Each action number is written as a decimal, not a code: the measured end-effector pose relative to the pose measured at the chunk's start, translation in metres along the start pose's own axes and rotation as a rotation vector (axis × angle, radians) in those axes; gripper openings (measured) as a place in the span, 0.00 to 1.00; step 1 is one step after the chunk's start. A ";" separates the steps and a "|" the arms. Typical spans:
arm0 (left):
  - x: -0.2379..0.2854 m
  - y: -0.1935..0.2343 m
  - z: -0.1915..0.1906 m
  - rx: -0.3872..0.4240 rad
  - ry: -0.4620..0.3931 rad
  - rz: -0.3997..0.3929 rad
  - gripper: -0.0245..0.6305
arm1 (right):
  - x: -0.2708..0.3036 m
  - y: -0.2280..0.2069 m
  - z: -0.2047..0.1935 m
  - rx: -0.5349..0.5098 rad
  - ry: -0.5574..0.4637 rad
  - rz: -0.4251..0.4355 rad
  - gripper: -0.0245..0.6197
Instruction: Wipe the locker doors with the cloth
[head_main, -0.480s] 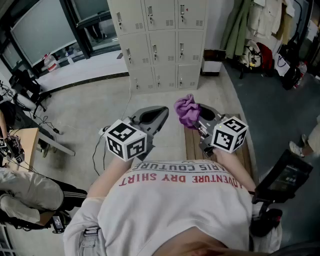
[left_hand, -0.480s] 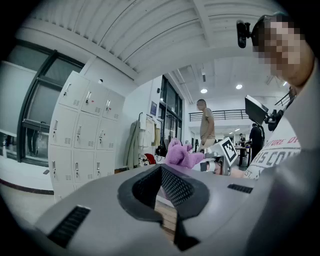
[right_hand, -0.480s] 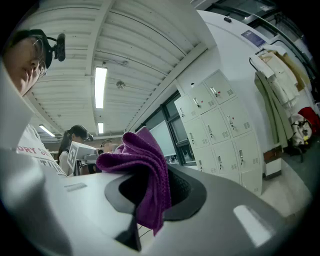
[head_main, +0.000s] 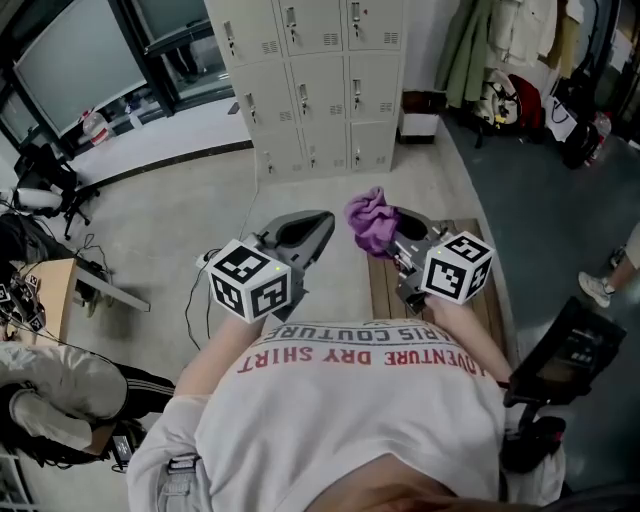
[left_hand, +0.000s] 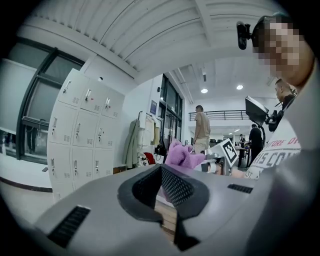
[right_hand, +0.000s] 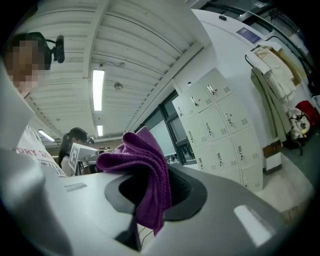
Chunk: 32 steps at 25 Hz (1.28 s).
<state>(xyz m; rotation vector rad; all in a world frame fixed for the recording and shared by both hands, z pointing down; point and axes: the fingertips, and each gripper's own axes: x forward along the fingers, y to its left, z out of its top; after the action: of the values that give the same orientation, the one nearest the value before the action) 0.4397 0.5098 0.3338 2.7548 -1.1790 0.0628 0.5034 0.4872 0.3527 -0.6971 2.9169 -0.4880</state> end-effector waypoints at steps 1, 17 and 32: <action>-0.001 0.002 -0.001 -0.004 0.003 0.000 0.04 | 0.001 0.000 0.001 0.009 -0.007 -0.001 0.14; 0.008 0.060 -0.016 -0.048 0.007 -0.003 0.04 | 0.046 -0.030 -0.019 -0.001 0.029 -0.015 0.14; 0.051 0.407 0.006 -0.090 -0.004 0.040 0.04 | 0.367 -0.173 -0.001 0.045 0.067 -0.022 0.14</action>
<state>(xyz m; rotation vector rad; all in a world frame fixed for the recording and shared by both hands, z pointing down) 0.1808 0.1947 0.3803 2.6550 -1.2077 0.0087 0.2496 0.1741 0.4019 -0.7211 2.9524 -0.5883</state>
